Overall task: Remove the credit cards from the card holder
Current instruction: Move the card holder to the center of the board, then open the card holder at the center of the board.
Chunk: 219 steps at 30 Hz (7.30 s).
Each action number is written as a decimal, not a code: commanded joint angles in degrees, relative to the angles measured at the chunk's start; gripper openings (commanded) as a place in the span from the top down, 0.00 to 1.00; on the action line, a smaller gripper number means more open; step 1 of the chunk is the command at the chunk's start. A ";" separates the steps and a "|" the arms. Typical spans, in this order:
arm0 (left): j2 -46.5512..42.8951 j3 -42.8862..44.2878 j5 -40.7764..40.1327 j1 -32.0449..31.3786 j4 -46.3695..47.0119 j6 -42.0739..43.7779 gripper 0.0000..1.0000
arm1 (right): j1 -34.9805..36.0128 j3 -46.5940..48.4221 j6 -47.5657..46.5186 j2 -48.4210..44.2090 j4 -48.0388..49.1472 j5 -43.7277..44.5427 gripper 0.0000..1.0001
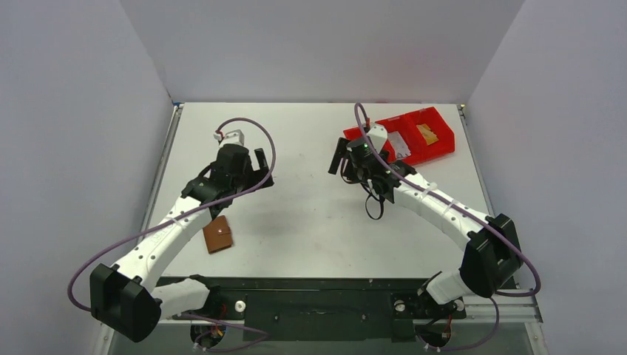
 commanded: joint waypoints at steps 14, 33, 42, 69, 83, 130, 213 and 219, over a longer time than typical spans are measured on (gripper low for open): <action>-4.72 -4.10 -6.63 7.37 -6.10 -3.41 0.03 | 0.27 1.21 -0.14 -1.07 1.57 -0.25 0.01; -7.00 -22.24 -4.56 20.16 -3.49 -17.55 0.35 | 0.33 -2.19 -3.09 -1.25 2.72 -1.70 0.04; -3.27 -24.68 -0.06 21.95 1.73 -18.24 0.60 | 0.28 -3.84 -2.98 -2.39 3.06 -1.06 0.05; 2.84 -23.72 -7.20 20.68 -0.83 -19.82 0.50 | 0.33 -5.23 -2.01 -1.25 4.07 -2.73 0.05; 8.61 -23.27 -2.11 14.90 4.07 -22.34 1.00 | 0.61 -7.43 -2.12 -2.12 5.62 -4.50 0.06; 28.32 0.14 24.90 -9.18 20.22 -23.82 0.85 | 4.21 -19.61 -0.65 0.19 23.20 -11.30 0.14; 10.82 -14.64 26.33 4.40 17.41 -13.18 0.49 | 16.46 -1.69 -1.63 6.61 8.99 2.69 1.00; 11.83 -15.26 27.56 4.18 18.55 -12.94 0.50 | 15.74 -0.63 -1.08 8.48 5.28 6.00 1.00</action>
